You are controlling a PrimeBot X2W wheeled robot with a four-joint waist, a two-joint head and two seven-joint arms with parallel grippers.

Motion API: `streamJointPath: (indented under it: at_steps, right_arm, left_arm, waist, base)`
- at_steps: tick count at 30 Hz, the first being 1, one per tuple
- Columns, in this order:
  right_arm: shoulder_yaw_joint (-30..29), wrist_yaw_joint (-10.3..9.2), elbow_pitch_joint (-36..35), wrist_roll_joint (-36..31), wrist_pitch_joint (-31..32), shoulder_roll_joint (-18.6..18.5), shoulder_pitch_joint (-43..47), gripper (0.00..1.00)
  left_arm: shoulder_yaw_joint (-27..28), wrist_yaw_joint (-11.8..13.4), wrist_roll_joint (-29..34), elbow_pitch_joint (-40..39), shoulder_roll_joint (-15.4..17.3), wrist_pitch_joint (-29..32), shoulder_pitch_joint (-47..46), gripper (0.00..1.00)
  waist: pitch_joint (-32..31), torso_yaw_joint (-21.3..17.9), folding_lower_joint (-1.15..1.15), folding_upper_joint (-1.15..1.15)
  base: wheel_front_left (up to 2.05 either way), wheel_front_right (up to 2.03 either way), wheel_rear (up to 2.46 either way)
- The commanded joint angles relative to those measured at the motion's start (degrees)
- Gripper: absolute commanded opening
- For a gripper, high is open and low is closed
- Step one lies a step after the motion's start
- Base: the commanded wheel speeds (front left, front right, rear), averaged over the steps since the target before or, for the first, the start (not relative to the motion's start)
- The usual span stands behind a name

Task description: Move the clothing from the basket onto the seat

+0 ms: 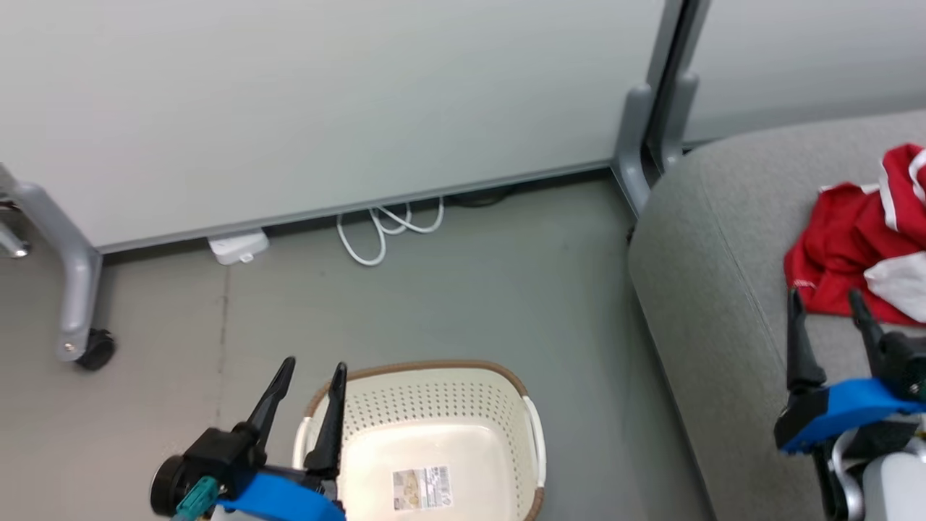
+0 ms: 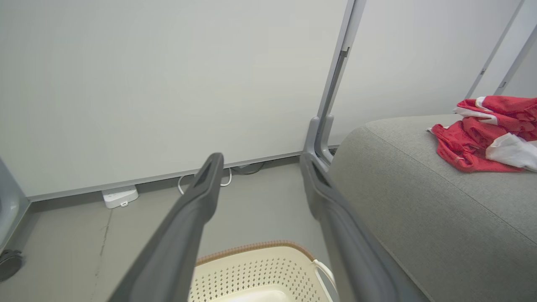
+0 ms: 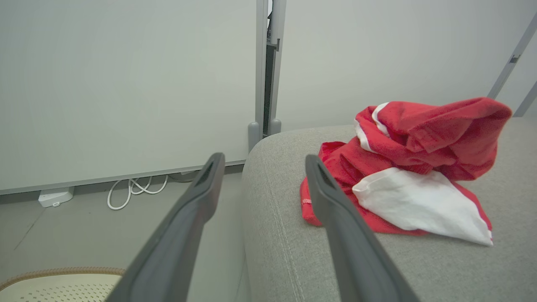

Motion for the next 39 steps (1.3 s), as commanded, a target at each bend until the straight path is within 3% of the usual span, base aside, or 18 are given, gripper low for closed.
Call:
streamJointPath:
  at_steps: [1, 13, 39]
  right_arm:
    - [1.7, -0.04, -2.6, 0.5, 0.7, 1.0, 2.6, 1.00]
    - [5.1, -0.07, -13.8, 0.1, 5.1, 3.4, 12.0, 1.00]
    - [6.6, -0.06, -13.8, 1.7, 4.4, 4.6, 14.5, 1.00]
  left_arm:
    - [1.2, -0.1, 0.2, 0.4, -0.2, -0.2, 1.4, 1.00]
    - [7.0, -0.7, 0.5, 0.9, -0.9, -0.2, 3.1, 1.00]
    - [8.3, -1.5, 0.9, 1.9, -1.7, -0.2, 2.2, 1.00]
  waist:
    - [-2.4, 2.6, 0.02, 0.00]
    - [-4.1, 6.5, 0.02, 0.00]
    - [-3.4, 7.5, 0.02, 0.00]
  base:
    - [0.00, 0.00, 0.00]
    - [0.00, 0.00, 0.00]
    - [0.00, 0.00, 0.00]
